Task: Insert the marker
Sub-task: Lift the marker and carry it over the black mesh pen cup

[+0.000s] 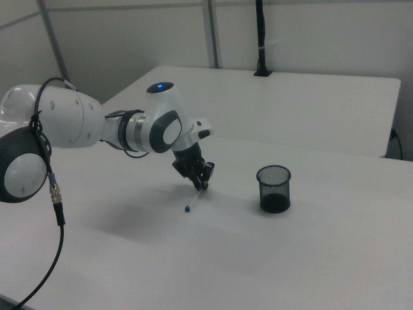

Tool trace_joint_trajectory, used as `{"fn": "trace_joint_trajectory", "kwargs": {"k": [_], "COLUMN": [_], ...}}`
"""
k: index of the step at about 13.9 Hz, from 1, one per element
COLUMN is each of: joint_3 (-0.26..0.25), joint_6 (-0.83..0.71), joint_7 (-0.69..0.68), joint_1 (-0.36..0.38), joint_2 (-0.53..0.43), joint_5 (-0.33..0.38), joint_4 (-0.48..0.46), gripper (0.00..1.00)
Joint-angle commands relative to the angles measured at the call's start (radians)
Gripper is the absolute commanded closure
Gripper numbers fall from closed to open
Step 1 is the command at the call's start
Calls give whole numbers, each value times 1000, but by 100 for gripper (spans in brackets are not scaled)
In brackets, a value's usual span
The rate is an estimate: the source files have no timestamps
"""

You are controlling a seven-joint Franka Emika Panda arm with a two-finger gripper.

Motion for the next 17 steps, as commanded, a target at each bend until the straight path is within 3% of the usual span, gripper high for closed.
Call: {"fn": "trace_joint_trajectory", "kwargs": {"k": [1,7,14,17], "joint_3": [-4,-7,-7,-54], "joint_6": [13,35,129,236], "joint_7": [4,59,109,158], "joint_1": [10,-8,-122,-139], "joint_2": [17,-6,-103,-103], "joint_5": [-20,-21,-23,-23], "joint_4": [5,45,79,78], "gripper": [80,84,83,83]}}
